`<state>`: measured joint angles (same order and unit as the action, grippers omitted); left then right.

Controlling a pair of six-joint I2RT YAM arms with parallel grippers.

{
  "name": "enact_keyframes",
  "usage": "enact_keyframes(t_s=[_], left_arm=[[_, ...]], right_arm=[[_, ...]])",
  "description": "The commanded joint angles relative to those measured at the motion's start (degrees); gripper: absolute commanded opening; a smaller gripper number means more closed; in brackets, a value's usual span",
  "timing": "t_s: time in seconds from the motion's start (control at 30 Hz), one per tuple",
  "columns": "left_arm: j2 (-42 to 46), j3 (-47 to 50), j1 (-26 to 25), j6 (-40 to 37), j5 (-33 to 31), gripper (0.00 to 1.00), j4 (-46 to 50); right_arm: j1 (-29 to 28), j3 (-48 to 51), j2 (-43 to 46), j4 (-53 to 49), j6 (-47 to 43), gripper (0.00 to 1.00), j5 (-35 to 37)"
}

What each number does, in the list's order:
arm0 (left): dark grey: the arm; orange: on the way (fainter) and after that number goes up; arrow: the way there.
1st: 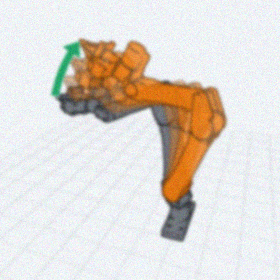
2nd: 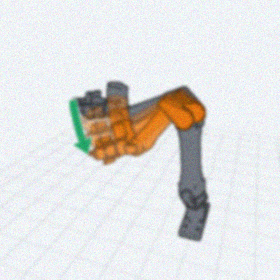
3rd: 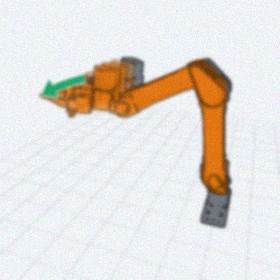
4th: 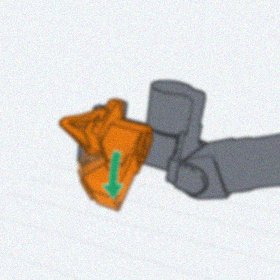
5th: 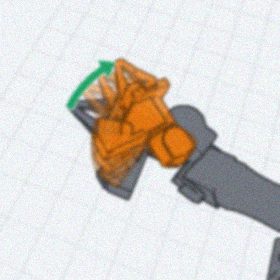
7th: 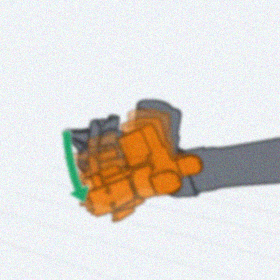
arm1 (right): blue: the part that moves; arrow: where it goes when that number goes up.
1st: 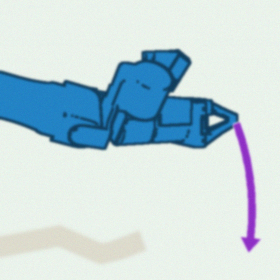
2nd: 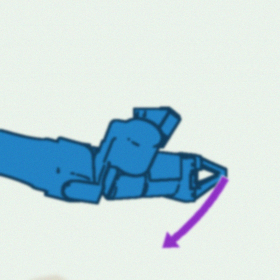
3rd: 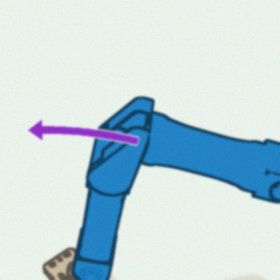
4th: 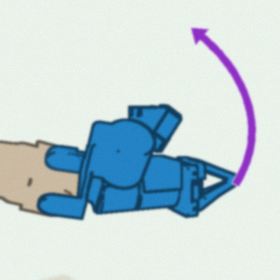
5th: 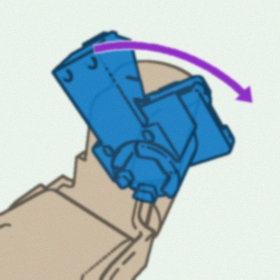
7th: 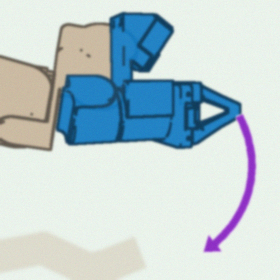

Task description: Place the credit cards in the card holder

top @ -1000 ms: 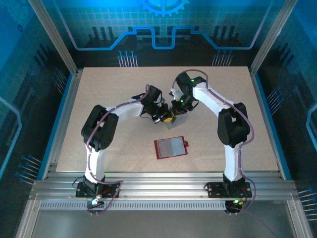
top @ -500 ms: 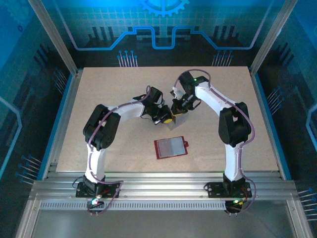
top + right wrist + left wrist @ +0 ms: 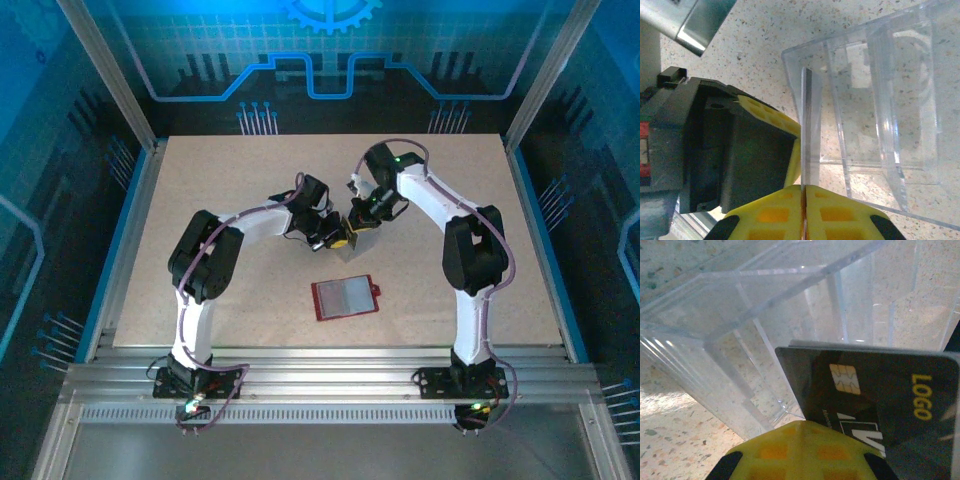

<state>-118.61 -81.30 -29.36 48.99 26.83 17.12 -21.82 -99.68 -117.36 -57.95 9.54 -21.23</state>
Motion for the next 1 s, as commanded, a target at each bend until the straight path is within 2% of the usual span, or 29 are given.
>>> enact_keyframes(t_s=[0.0, 0.2, 0.33, 0.6, 0.77, 0.97], left_arm=[[-3.3, -0.6, -0.3, -1.5, -2.7, 0.0, 2.0], [-3.7, -1.2, -0.3, -1.8, -3.1, 0.0, 2.9], [-3.9, -1.3, -0.2, -2.0, -3.2, 0.0, 3.2], [-4.3, -1.7, -0.2, -2.0, -3.1, 0.0, 3.3], [-4.5, -1.8, -0.2, -2.0, -3.1, 0.0, 3.2], [-4.8, -1.6, -0.3, -2.3, -3.7, 0.0, 3.6]], right_arm=[[1.0, 0.4, -0.4, -0.5, 0.7, 0.13, -3.8], [1.6, 0.0, -0.8, 0.0, 1.2, 0.2, -5.3], [1.8, -0.4, -1.3, 0.0, 1.3, 0.19, -5.6], [1.3, -3.3, -3.6, -2.5, 0.9, 0.21, -1.0], [1.0, -2.5, -3.8, -1.4, 1.4, 0.23, -3.9], [1.6, -1.4, -2.0, 0.2, 2.7, 0.18, -6.9]])
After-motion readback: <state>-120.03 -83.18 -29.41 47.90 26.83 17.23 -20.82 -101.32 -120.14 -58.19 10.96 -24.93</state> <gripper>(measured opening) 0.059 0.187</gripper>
